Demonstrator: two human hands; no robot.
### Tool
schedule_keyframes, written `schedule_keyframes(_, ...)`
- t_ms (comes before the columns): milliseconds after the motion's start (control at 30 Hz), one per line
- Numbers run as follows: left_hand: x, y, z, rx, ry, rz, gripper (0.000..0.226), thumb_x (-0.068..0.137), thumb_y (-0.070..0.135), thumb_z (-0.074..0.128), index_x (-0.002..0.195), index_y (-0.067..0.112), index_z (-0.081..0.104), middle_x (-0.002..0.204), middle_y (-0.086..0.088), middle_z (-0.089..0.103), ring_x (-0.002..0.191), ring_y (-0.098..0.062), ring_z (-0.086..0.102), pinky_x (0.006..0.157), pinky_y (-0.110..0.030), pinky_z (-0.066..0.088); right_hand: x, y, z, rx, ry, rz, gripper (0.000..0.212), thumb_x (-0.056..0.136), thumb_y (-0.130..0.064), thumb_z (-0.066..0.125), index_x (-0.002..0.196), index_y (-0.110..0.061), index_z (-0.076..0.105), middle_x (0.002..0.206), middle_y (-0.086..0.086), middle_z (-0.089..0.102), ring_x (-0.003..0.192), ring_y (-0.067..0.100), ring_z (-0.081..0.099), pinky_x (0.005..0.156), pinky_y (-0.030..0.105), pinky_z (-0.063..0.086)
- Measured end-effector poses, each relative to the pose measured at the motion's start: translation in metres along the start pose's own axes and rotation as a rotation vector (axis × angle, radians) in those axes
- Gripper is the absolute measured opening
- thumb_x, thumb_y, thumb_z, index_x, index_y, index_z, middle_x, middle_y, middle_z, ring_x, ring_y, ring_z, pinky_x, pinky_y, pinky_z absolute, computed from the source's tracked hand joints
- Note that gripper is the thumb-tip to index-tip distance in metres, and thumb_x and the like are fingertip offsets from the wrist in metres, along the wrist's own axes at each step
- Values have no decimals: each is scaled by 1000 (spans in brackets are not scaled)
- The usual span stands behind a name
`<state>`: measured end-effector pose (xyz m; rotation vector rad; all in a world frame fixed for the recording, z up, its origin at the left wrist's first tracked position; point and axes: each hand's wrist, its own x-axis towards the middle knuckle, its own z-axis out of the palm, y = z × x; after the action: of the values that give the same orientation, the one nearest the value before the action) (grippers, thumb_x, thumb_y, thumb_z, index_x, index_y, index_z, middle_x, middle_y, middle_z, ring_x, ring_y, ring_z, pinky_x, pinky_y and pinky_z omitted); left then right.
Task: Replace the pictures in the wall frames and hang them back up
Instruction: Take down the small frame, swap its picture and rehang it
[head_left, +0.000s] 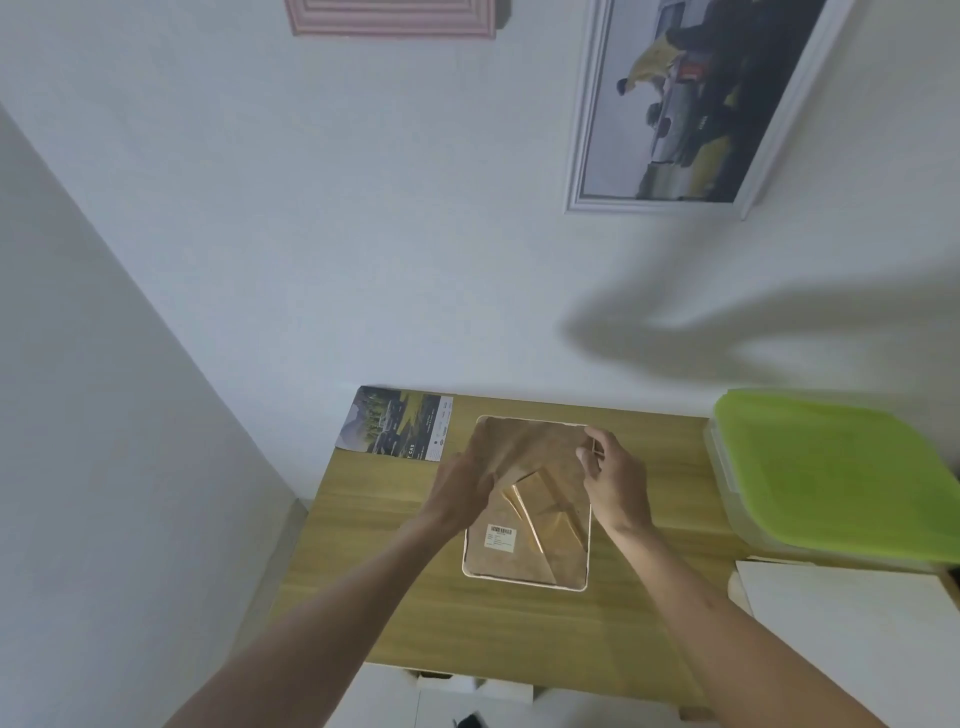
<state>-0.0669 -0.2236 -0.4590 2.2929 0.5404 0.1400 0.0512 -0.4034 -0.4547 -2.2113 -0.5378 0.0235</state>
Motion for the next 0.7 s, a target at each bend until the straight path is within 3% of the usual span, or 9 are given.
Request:
schedule_keyframes(67,-1,-4,4,-20,4,-43,84,90,10,60,153,35,10,80,-12,59,66,-24,54,66,-43,51,-1,-3,3,2,-50,51,34,94,-6,63,128,-6,60,88,-1,66,83,18,64,76,21,47)
schedule_keyframes(167,-3,-15,7,-133,-8,-122,80,88,7,64,147,41,22,77,-7,59,62,-20,55,62,-37,52,4,-2,5,45,-128,225,32,92,-11,67,124,-9,60,101,0,64,88,15,60,77,19,43)
schedule_keyframes(233,-6,-19,8,-168,-6,-154,77,87,3,62,143,44,27,71,-5,57,57,-17,53,55,-33,49,11,5,4,67,-189,292,30,88,-12,72,117,-11,62,102,-3,66,87,15,63,73,21,47)
schedule_keyframes(367,-9,-29,12,-175,41,-197,75,87,-2,58,141,43,32,67,2,53,53,-12,48,48,-21,42,21,14,5,206,-324,406,24,83,-16,76,102,-20,63,98,-1,69,92,16,68,85,41,59)
schedule_keyframes(433,-9,-34,15,-168,61,-231,75,87,-2,55,140,46,33,63,4,51,49,-10,44,43,-15,36,19,14,9,286,-335,413,19,84,-18,75,100,-21,65,102,-1,69,96,17,68,85,39,59)
schedule_keyframes(567,-7,-44,18,-165,61,-276,74,85,2,56,138,49,34,58,3,47,49,-13,43,49,-25,40,7,17,19,357,-296,478,13,81,-18,76,92,-17,72,91,-4,74,88,15,70,76,26,53)
schedule_keyframes(700,-2,-52,26,-171,38,-324,73,85,4,55,139,49,35,62,3,50,50,-13,47,48,-23,40,-4,28,32,349,-291,572,6,81,-17,76,87,-15,74,88,-4,76,89,13,70,73,23,47)
